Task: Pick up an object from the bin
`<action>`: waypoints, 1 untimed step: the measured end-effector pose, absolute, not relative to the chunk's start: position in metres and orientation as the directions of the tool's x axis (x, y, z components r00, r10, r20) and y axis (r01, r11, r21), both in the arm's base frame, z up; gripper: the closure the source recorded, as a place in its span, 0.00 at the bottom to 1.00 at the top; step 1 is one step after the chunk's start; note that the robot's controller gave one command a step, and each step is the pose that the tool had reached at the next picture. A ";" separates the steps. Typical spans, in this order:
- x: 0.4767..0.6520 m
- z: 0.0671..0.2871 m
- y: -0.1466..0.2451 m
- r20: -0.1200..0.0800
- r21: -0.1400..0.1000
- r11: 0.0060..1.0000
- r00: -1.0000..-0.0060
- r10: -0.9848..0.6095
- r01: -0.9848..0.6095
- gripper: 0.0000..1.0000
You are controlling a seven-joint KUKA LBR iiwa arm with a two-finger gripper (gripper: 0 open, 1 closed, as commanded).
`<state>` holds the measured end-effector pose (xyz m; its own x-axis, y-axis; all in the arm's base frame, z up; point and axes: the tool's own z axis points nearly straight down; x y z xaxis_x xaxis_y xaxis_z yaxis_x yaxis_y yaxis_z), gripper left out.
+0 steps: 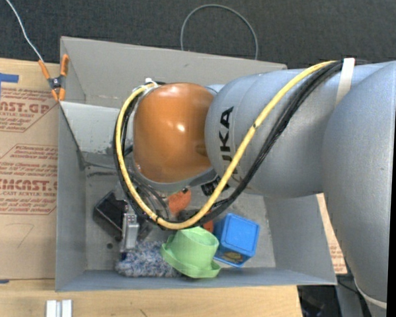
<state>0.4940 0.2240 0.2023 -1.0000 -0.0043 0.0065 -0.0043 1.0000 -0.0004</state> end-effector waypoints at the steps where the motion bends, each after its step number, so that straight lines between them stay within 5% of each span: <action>1: 0.496 0.207 0.222 -0.001 0.001 1.000 -1.000 -0.001 -0.001 1.00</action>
Offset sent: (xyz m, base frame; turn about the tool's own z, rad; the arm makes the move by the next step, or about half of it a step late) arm 0.0000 0.0000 0.0000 0.0000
